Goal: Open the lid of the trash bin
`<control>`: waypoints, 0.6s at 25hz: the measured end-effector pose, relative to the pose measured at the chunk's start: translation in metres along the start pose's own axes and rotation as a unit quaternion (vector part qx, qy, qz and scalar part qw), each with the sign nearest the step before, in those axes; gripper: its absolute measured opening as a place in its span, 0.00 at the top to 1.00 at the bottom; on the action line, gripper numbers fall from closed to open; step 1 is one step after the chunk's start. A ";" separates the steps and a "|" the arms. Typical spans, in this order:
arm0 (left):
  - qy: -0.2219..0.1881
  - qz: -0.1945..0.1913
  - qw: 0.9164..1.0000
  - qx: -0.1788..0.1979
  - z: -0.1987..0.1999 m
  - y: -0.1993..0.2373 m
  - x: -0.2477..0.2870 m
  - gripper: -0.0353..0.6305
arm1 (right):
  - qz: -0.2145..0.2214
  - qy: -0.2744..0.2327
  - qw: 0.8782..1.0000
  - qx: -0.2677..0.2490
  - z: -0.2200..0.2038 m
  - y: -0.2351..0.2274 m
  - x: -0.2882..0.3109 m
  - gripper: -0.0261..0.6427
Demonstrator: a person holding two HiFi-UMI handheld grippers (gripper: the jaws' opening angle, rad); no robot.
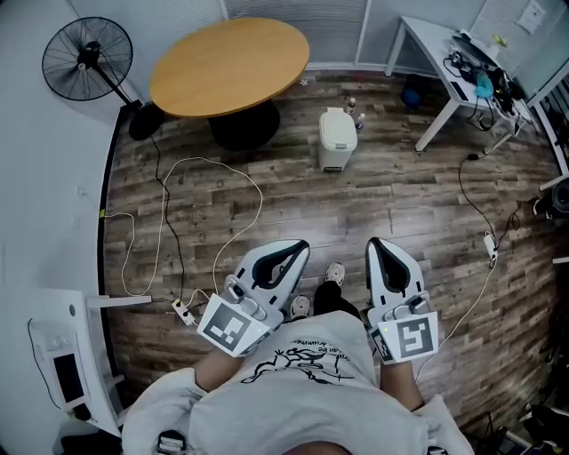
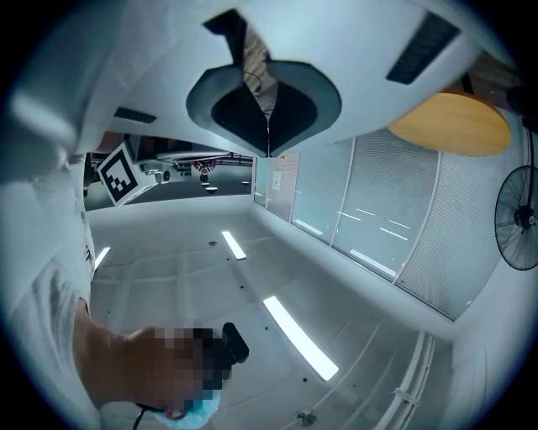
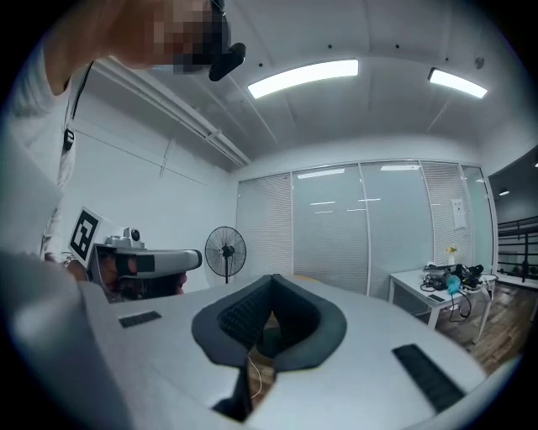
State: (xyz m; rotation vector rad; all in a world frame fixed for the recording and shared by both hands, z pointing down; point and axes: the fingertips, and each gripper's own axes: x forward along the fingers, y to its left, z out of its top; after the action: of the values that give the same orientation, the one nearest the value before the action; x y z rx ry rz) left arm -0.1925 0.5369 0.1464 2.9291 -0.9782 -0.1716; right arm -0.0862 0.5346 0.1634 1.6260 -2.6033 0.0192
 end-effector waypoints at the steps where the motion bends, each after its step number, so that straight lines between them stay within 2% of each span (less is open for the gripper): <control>1: -0.004 -0.002 1.000 0.001 0.001 0.002 0.002 0.92 | -0.001 -0.001 1.000 0.000 0.000 -0.002 0.002 0.95; 15: -0.009 0.011 1.000 0.013 0.002 0.047 0.082 0.92 | 0.006 -0.007 1.000 0.005 0.002 -0.075 0.061 0.95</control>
State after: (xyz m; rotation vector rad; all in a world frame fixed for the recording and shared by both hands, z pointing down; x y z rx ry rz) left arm -0.1560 0.4502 0.1413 2.9438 -1.0239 -0.1856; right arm -0.0458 0.4466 0.1636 1.6186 -2.6284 0.0198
